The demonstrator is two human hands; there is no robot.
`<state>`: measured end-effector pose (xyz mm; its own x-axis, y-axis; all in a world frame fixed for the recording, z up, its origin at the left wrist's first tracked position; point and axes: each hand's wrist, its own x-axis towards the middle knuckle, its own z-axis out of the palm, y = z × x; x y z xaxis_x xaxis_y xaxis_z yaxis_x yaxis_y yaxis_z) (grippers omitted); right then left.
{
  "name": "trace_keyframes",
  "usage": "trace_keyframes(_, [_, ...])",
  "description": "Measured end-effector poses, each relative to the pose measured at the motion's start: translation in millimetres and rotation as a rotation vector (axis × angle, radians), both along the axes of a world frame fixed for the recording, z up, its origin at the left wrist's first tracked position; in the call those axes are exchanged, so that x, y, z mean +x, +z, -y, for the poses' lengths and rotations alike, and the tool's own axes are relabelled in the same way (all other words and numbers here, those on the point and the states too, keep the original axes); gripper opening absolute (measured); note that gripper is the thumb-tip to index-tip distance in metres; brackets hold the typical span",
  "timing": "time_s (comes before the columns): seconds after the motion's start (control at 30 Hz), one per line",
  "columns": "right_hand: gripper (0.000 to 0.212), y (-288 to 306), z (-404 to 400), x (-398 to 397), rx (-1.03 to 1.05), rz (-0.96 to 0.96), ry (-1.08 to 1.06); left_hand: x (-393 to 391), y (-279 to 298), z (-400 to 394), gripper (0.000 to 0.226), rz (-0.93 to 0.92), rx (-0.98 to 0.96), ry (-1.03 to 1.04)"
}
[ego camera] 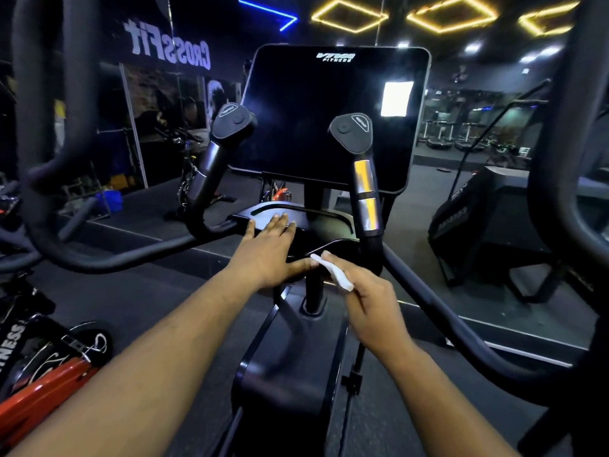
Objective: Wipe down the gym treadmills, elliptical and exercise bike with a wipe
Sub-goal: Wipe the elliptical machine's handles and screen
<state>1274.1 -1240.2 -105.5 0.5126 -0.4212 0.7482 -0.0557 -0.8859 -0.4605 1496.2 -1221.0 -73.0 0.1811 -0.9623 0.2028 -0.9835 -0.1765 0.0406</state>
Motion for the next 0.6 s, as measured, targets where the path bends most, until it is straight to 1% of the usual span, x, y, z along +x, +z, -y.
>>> trace_keyframes(0.07, [0.041,0.1,-1.3,-13.9,0.061,0.098,0.001,-9.8,2.9,10.8,0.105,0.041,0.024,-0.043])
trace_keyframes(0.13, [0.028,4.5,-4.2,-24.7,0.269,0.292,0.004,-15.7,0.6,22.1,0.098,0.053,0.034,-0.073])
trace_keyframes(0.17, [0.025,7.3,-2.8,-29.9,0.398,0.422,-0.003,-17.0,-1.4,26.1,0.096,0.064,0.041,-0.075])
trace_keyframes(0.23, [0.025,18.4,5.4,-38.5,0.556,0.635,-0.077,-17.2,-3.6,32.3,0.094,0.058,0.049,-0.064])
trace_keyframes(0.3, [0.022,28.2,21.8,-40.7,0.670,0.749,-0.135,-15.7,-2.0,32.6,0.092,0.027,0.065,-0.061])
trace_keyframes(0.33, [0.019,31.4,32.8,-38.6,0.727,0.771,-0.152,-15.3,0.0,31.5,0.090,0.018,0.076,-0.066])
trace_keyframes(0.4, [0.019,36.0,58.5,-29.5,0.748,0.702,-0.154,-14.9,3.9,29.7,0.088,-0.006,0.081,-0.072])
trace_keyframes(0.43, [0.021,35.0,72.8,-23.1,0.695,0.597,-0.178,-13.6,4.9,29.8,0.086,-0.024,0.070,-0.067])
trace_keyframes(0.47, [0.021,37.3,82.6,-16.1,0.611,0.461,-0.210,-10.3,6.5,30.2,0.085,-0.044,0.057,-0.053])
trace_keyframes(0.53, [0.013,36.3,109.9,-0.5,0.439,0.118,-0.301,-3.2,8.5,31.6,0.085,-0.096,0.047,-0.004])
trace_keyframes(0.57, [0.008,36.2,123.5,8.5,0.404,-0.044,-0.323,1.3,9.6,32.3,0.087,-0.125,0.052,0.028])
trace_keyframes(0.6, [0.008,35.3,134.1,16.6,0.437,-0.188,-0.307,3.4,9.1,33.4,0.089,-0.143,0.064,0.050])
